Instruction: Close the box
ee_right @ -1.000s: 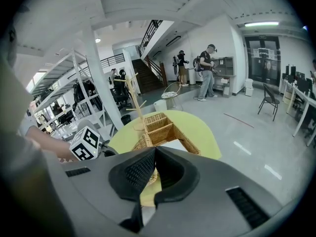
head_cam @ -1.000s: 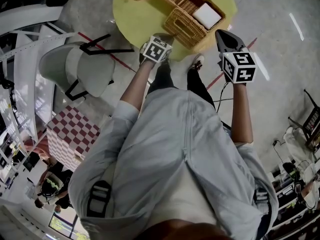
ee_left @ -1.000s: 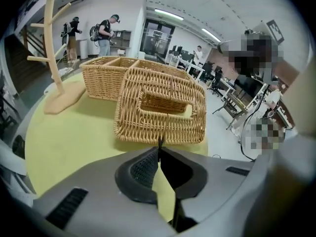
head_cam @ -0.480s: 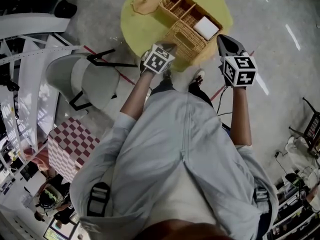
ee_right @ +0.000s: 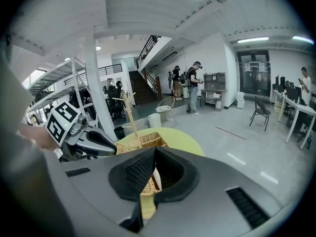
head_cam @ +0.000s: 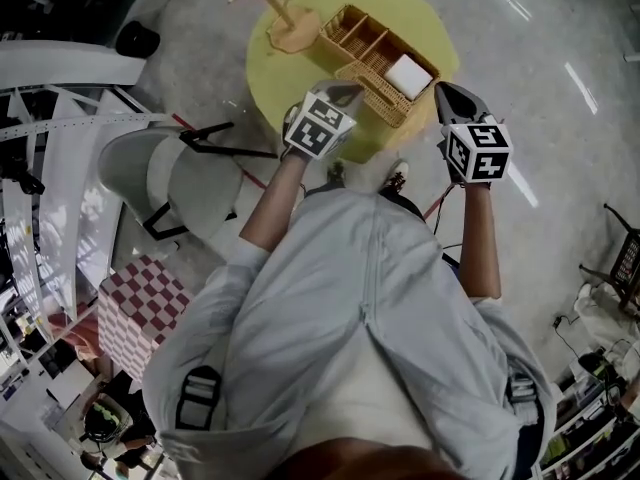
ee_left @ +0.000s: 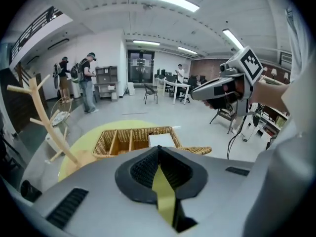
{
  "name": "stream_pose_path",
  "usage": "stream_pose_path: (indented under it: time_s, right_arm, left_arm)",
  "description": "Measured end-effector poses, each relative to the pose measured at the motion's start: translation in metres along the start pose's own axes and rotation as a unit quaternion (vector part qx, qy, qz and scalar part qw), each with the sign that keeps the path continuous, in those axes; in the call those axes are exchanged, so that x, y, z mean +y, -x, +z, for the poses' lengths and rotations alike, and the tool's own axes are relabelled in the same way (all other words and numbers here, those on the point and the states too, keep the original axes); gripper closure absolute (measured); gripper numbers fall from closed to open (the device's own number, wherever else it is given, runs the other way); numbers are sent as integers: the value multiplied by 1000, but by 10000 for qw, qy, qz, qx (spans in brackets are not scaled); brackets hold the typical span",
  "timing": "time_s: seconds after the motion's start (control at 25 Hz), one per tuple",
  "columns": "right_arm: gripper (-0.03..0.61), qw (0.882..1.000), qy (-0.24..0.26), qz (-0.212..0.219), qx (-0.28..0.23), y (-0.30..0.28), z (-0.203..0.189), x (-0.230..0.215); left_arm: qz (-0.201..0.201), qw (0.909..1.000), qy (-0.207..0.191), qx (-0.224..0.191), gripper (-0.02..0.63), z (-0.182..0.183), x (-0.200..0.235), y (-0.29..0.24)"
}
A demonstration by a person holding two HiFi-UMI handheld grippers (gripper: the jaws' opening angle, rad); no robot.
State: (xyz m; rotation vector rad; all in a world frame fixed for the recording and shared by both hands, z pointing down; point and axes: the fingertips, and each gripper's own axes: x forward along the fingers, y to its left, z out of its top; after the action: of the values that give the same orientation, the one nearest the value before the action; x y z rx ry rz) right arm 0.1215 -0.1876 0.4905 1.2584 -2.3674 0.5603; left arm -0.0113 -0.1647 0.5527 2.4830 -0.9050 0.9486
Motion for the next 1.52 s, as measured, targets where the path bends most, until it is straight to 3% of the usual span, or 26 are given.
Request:
stream_pose_path:
  time_s: [0.6,1.2,1.52]
  right_arm:
    - [554,9981,-288,-523,-130,17,8,-55]
    - [554,9946,-691,-772,90,-2,-3,-98]
    - [555,9921,-895,-830,286,-4,-20,-114]
  left_arm:
    - [-259,9976,-489,-404,572,97,14,-56]
    - [-837,9945,-568,277,572,112,36,-166]
    - [-894,9929,-183,761,572,97,42,-210]
